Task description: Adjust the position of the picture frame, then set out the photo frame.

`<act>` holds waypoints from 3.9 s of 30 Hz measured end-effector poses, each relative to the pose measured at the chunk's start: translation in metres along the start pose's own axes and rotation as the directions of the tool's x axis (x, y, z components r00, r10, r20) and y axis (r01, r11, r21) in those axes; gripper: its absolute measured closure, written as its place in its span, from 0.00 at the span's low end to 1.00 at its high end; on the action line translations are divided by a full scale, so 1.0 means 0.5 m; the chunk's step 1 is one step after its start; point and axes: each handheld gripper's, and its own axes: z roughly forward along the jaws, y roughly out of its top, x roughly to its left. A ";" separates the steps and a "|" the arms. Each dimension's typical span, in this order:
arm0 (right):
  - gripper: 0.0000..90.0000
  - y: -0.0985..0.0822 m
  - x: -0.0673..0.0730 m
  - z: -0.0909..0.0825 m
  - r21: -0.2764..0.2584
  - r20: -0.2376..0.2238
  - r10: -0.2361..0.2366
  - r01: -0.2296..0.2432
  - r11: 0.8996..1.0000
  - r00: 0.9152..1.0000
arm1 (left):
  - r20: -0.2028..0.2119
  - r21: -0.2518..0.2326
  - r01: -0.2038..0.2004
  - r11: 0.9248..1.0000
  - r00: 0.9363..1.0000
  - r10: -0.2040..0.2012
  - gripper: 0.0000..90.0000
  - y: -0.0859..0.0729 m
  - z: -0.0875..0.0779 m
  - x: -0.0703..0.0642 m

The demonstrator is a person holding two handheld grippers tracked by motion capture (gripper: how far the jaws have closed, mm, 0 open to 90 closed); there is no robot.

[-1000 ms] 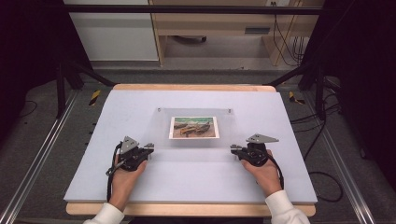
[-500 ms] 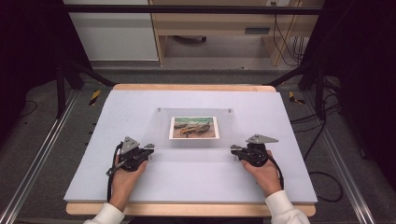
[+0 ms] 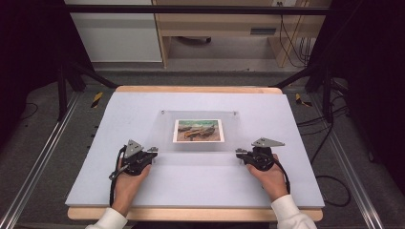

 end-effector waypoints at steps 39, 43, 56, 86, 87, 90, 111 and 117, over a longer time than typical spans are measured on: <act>0.13 0.014 0.004 -0.107 -0.072 0.020 0.015 -0.014 0.997 1.000 | 0.087 -0.058 0.032 0.998 0.996 -0.027 0.08 0.031 -0.085 0.017; 0.15 0.048 0.005 -0.110 -0.101 0.039 0.003 0.001 0.995 0.999 | 0.098 -0.078 0.024 0.997 0.995 -0.016 0.08 0.067 -0.090 0.020; 0.23 0.117 0.000 -0.056 -0.058 0.058 0.032 -0.028 0.998 0.998 | 0.084 -0.018 -0.002 1.000 0.996 0.004 0.11 0.142 -0.025 0.016; 0.24 0.085 -0.027 0.003 0.032 -0.005 0.139 -0.139 0.990 0.990 | 0.123 0.076 0.149 0.986 0.980 -0.158 0.13 0.077 0.024 0.027; 0.24 0.084 -0.028 0.005 0.033 -0.005 0.143 -0.142 0.989 0.990 | 0.128 0.080 0.168 0.983 0.976 -0.177 0.13 0.076 0.025 0.030; 0.25 0.084 -0.028 0.006 0.036 -0.008 0.145 -0.145 0.989 0.989 | 0.141 0.090 0.197 0.976 0.968 -0.209 0.14 0.074 0.026 0.036; 0.23 0.079 -0.032 0.016 0.053 -0.043 0.214 -0.212 0.976 0.976 | 0.199 0.132 0.278 0.951 0.933 -0.300 0.13 0.069 0.041 0.047; 0.23 0.078 -0.030 0.014 0.060 -0.047 0.223 -0.220 0.974 0.974 | 0.201 0.133 0.279 0.951 0.932 -0.301 0.13 0.069 0.041 0.048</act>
